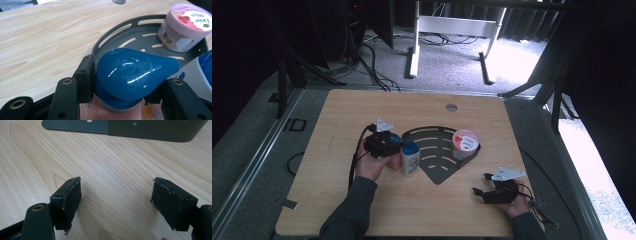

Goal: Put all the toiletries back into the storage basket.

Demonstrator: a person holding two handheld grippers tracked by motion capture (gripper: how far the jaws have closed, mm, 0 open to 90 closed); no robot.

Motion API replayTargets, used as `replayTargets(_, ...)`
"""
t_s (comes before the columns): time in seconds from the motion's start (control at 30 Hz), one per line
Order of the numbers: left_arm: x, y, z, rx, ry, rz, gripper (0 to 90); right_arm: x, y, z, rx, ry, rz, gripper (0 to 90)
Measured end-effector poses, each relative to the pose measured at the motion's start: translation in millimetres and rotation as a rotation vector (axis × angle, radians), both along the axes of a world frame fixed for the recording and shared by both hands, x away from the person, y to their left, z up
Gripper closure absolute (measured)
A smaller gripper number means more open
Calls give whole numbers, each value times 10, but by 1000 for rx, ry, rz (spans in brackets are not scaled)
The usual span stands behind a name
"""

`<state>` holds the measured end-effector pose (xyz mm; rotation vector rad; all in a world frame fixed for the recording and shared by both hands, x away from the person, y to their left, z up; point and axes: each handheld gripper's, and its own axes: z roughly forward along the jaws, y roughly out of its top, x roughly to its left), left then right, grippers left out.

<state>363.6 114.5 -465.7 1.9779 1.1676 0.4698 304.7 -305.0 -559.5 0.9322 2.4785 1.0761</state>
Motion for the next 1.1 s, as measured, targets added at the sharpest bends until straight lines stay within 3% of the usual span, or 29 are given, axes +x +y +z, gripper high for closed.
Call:
replayTargets(0.67,38,-7,37,13,14,-9,525,1,0,0,1,1,2,230)
replayTargets(1.1,79,12,243,24,-4,-1,525,0,1,0,1,2,3,228)
